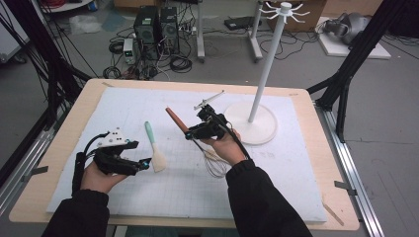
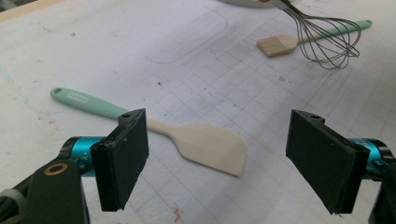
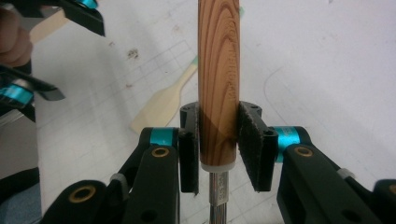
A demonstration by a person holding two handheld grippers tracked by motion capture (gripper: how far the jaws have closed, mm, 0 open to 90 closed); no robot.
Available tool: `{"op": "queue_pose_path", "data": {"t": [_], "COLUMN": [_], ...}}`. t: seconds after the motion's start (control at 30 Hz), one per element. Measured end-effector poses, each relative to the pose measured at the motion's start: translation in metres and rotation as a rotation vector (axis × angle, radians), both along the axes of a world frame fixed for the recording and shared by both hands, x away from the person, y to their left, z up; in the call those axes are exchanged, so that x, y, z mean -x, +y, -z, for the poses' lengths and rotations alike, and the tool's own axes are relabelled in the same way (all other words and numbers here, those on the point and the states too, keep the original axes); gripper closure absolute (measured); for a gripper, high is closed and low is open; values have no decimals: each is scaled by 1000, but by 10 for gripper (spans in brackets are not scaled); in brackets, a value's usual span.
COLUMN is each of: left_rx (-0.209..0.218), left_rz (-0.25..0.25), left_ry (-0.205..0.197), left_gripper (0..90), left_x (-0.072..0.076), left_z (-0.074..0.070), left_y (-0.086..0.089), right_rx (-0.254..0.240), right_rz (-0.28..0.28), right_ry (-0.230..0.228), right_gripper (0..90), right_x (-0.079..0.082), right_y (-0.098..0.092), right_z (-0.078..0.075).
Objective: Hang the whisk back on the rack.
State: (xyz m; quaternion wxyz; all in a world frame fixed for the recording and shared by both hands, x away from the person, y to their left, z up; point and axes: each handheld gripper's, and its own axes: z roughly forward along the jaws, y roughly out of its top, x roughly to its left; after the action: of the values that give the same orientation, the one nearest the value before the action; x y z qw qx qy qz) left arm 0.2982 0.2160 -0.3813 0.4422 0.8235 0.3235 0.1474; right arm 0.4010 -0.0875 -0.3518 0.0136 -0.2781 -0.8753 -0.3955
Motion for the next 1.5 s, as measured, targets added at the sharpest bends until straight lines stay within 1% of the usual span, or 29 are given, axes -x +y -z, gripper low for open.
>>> {"op": "queue_pose_path", "data": {"t": [0.2,0.23,0.27,0.37,0.43,0.63,0.73,0.9,1.03,1.13,1.17,1.3,1.37,1.5], "left_rx": [9,5,10,7,8,4,4,5,8,4,9,16,28,32], "left_rz": [5,9,10,14,13,18,17,18,17,25,22,40,46,75], "left_ry": [1,0,1,3,-1,-1,-4,-3,-3,-3,-3,-2,-2,-4], "left_gripper": [215,215,215,215,215,215,216,218,219,223,225,230,234,249], "left_x": [1,1,1,2,2,2,3,2,2,2,3,2,2,0], "left_z": [-1,-1,-1,-1,-1,-2,-2,-1,-1,-2,-2,-4,-6,-11], "left_y": [-2,-2,-2,-4,-5,-6,-7,-7,-7,-7,-8,-11,-15,-24], "right_rx": [-39,-50,-59,-80,-92,-120,-118,-132,-145,-150,-151,-170,-176,-190], "right_rz": [-11,-11,-10,-9,-14,-21,-26,-26,-31,-31,-37,-43,-42,-46], "right_ry": [-19,-19,-21,-32,-28,-39,-42,-48,-61,-64,-69,-79,-93,-112], "right_gripper": [702,702,702,703,703,704,704,704,704,703,703,703,703,702], "right_x": [8,9,11,14,16,19,21,23,23,25,25,29,31,35], "right_y": [-11,-13,-15,-20,-24,-29,-30,-32,-34,-35,-36,-41,-44,-48], "right_z": [-8,-8,-9,-9,-10,-12,-13,-14,-16,-17,-17,-20,-20,-21]}}
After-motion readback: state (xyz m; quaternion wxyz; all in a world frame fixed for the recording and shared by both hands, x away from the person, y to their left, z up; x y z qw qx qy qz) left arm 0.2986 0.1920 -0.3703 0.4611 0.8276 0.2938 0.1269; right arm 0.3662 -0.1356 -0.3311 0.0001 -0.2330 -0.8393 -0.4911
